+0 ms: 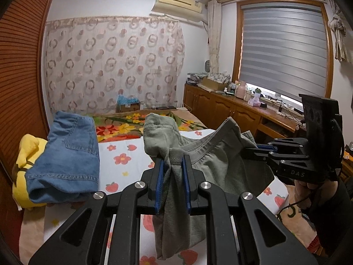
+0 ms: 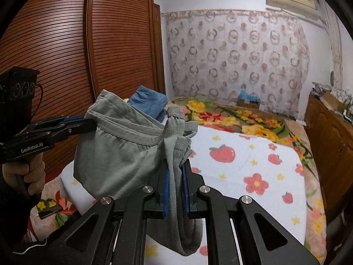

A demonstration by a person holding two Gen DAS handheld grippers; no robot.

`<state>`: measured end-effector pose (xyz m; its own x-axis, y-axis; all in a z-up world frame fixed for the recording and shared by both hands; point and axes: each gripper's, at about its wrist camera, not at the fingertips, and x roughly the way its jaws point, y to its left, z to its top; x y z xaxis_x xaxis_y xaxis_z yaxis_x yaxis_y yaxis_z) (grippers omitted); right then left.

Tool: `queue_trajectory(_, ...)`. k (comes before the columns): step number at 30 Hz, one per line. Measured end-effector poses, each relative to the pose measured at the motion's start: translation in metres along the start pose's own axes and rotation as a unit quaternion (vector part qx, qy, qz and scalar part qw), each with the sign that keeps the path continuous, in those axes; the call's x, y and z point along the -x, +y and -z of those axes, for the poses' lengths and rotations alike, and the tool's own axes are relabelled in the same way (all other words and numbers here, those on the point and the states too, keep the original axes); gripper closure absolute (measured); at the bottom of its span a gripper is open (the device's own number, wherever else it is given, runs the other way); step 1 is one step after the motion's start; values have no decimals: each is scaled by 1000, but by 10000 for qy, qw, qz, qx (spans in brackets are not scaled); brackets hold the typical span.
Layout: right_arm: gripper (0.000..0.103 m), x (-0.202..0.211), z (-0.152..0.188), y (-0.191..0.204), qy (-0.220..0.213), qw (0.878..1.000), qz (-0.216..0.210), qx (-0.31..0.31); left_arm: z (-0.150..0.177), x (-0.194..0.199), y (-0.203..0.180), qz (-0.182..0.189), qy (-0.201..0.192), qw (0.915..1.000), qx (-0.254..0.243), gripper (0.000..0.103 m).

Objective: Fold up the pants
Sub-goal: 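Lift the folded grey-green pants by the waistband with the right tool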

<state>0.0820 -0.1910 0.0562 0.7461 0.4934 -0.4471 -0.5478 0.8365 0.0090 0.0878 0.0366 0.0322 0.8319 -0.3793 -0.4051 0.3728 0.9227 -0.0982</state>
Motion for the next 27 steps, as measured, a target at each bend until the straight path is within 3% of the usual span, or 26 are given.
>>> queue_trajectory(16,93,10,-14,19,-222,9993,-7,285,-14,25,16,-293,-286,9992,-18,86)
queue_trajectory(27,93,-18,-24,10,-77,9989,-148,443,-9,17,47,-466,-247,9984,210,86)
